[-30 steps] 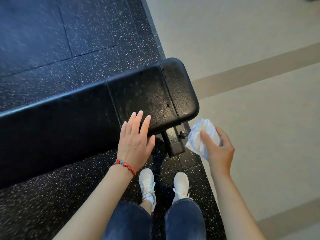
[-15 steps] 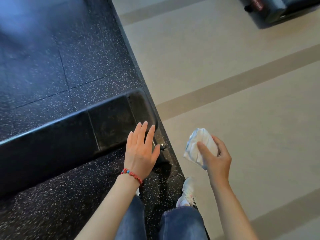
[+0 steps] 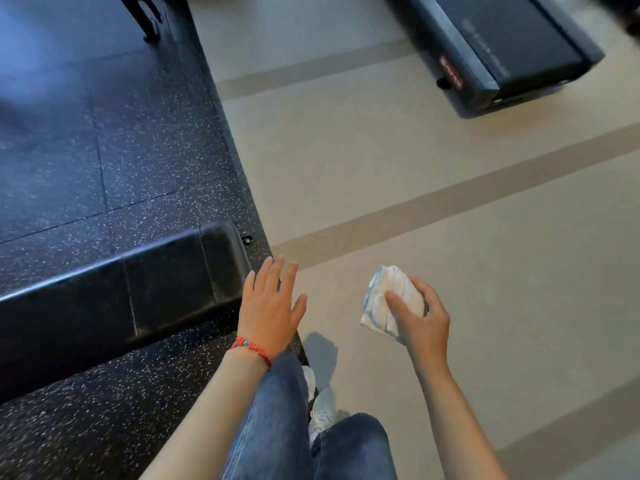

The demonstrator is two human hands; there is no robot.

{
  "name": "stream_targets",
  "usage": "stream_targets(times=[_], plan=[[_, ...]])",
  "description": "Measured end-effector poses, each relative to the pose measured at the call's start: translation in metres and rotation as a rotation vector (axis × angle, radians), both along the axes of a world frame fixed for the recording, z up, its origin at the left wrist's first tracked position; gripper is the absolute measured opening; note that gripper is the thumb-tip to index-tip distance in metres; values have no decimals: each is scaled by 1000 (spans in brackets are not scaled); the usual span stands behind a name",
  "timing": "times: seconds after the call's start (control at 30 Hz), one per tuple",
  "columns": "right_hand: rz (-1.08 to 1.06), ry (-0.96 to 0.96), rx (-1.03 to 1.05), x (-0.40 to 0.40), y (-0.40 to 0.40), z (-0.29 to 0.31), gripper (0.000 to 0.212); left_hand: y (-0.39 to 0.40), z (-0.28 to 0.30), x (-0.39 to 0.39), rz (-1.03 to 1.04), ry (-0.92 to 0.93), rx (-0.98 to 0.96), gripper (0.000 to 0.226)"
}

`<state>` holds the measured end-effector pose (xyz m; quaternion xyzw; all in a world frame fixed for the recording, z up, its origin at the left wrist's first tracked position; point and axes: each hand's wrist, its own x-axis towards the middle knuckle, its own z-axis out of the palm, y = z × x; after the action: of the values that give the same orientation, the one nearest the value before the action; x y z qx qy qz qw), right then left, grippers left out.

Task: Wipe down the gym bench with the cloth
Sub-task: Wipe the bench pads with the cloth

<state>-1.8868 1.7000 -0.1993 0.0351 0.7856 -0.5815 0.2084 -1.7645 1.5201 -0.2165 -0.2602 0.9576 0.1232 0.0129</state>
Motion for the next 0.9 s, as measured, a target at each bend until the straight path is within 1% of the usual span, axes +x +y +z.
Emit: stream_targets(times=[0.23,0.47,0.6,0.77,0.9], plan=[[57,-6,17,-67,-56,9,31,-57,5,-65,8,58,14,53],[121,27,-22,-173,-167,20,28,-156,5,-165,30,88,16,52],[176,58,-26,-229,-231,30,28,-211,19,-220,50,135,-45,50],[230,86,-31,-295,-290,39,30,-266,24,-282,105,140,-28,50],[286,115,-37,-354,-336,37,30,-304,19,-330,162,197,-44,48]])
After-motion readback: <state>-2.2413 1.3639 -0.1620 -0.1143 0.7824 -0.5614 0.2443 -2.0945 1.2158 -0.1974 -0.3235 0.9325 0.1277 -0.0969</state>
